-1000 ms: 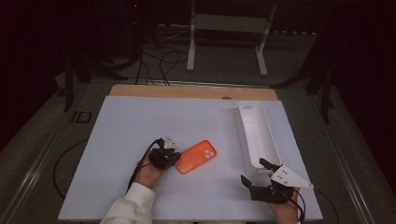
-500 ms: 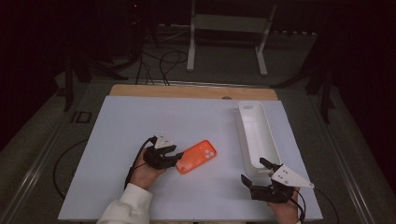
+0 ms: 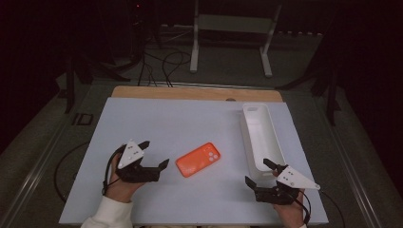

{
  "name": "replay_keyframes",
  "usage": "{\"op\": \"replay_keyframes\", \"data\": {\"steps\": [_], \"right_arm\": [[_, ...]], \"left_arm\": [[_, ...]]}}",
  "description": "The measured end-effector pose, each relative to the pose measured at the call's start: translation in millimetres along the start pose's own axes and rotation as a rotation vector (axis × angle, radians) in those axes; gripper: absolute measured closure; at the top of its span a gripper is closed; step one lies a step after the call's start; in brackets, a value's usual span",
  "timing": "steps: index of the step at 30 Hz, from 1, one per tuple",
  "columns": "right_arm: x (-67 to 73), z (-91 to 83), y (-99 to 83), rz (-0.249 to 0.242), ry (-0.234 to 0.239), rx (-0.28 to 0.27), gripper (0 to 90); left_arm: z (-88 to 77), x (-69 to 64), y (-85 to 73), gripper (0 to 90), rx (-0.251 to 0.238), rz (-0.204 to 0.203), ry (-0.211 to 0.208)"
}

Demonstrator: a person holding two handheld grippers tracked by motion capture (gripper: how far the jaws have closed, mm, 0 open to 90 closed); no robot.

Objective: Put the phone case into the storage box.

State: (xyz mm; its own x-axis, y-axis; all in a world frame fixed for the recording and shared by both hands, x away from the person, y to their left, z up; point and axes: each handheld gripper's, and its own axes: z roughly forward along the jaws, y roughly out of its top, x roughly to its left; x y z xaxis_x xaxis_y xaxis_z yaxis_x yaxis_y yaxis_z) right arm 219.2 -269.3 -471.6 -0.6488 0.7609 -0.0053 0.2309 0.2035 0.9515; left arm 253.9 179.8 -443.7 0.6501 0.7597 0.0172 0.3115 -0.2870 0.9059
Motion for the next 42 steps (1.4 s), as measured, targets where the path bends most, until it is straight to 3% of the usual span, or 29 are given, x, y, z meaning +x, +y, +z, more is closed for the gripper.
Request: {"op": "replay_keyframes", "data": {"steps": [9,14,23,28,42], "right_arm": [[-9.8,1.6,3.7,0.014,-0.006,-0.013,9.3],[-12.1,5.9,5.5,0.017,-0.001,-0.011,9.3],[-8.6,4.4,1.2,0.022,-0.009,-0.026,8.9],[-7.8,4.3,-3.3,0.018,-0.012,-0.019,8.9],[-5.3,3.7,-5.1,0.009,-0.025,-0.002,8.9]], "left_arm": [[-45.0,15.9,-37.1,4.5,-0.032,-0.076,0.039],[-55.8,19.9,-48.6,1.6,-0.027,-0.065,0.055],[-62.3,25.6,-57.2,0.6,-0.033,-0.07,0.072],[-59.4,26.3,-59.9,0.5,-0.001,-0.06,0.088],[-51.4,24.4,-51.2,0.4,0.048,-0.043,0.078]]}}
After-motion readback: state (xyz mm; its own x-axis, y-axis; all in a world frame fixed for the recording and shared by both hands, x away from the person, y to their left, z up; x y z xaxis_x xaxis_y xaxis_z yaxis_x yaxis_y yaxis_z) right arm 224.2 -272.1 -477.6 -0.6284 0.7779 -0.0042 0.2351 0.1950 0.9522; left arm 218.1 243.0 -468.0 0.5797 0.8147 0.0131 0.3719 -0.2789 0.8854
